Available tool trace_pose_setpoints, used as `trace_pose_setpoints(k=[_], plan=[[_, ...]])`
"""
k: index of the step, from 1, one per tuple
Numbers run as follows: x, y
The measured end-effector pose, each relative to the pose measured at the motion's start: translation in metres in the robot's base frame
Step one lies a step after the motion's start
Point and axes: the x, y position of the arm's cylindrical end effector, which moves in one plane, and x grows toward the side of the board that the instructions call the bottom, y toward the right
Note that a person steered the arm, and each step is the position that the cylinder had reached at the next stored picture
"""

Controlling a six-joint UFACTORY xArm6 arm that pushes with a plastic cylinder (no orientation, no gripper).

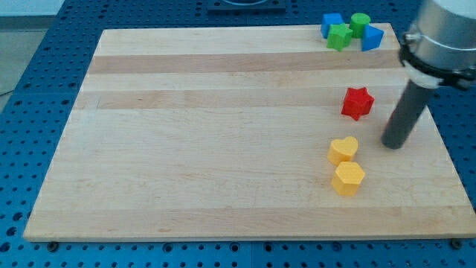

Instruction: Nudge the red circle up a bit

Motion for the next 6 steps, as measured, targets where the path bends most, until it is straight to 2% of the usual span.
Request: trace_pose_setpoints(k=[1,2,3,4,6], plan=[[0.005,0.040],[-0.005,0.043],[-0.035,0.020],[-0.046,0.013],[0.007,0.013]])
